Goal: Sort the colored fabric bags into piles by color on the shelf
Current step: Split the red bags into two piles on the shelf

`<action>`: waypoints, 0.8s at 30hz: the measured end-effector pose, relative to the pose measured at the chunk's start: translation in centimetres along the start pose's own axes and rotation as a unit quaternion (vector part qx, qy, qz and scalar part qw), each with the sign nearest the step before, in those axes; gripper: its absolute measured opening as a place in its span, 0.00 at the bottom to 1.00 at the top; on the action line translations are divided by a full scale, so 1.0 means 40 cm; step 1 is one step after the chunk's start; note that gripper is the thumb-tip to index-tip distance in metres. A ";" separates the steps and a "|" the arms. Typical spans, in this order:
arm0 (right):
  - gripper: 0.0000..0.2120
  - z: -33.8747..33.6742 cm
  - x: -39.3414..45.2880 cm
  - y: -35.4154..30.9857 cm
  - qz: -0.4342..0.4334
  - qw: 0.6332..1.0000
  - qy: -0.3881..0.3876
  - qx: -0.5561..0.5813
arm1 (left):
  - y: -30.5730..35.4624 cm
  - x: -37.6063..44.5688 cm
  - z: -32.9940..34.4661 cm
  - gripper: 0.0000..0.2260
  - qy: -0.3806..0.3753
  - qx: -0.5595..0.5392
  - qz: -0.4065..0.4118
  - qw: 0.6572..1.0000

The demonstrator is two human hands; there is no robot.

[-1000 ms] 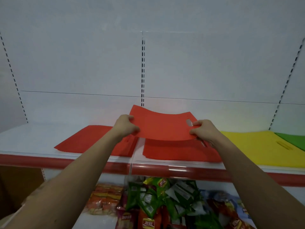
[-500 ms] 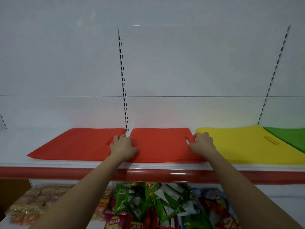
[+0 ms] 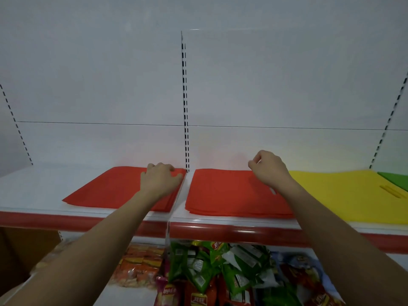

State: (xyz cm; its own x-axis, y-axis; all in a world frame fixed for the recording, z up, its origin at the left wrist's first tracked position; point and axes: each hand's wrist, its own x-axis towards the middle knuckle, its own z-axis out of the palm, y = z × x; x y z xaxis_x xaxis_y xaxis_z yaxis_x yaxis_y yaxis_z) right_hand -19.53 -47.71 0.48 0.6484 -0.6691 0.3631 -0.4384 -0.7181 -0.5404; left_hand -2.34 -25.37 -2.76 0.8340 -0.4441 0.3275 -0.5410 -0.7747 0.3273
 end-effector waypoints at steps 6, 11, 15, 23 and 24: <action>0.12 0.064 -0.021 -0.200 -0.031 0.999 -0.035 -0.008 | -0.138 0.008 -0.071 0.14 0.030 -0.036 0.003 0.999; 0.12 0.183 -0.049 -0.352 -0.041 0.996 -0.083 -0.003 | -0.317 0.034 -0.129 0.13 0.039 -0.039 -0.020 0.998; 0.10 0.309 -0.080 -0.427 -0.034 0.994 -0.104 -0.001 | -0.462 0.053 -0.145 0.11 0.027 -0.051 -0.045 0.997; 0.17 0.553 -0.124 -0.449 0.083 0.996 -0.029 -0.025 | -0.663 0.074 -0.073 0.17 -0.011 -0.067 -0.065 0.996; 0.18 0.567 -0.134 -0.449 0.101 0.994 -0.019 -0.025 | -0.677 0.077 -0.061 0.18 -0.019 -0.067 -0.068 0.995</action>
State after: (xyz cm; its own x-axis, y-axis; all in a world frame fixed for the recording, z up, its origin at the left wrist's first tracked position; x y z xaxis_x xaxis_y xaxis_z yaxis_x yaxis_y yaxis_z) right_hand -1.01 -26.89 -8.99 0.5665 -0.7936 0.2220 -0.5917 -0.5792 -0.5608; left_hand 14.61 -4.66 -8.46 0.9026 -0.3574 0.2401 -0.4304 -0.7633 0.4818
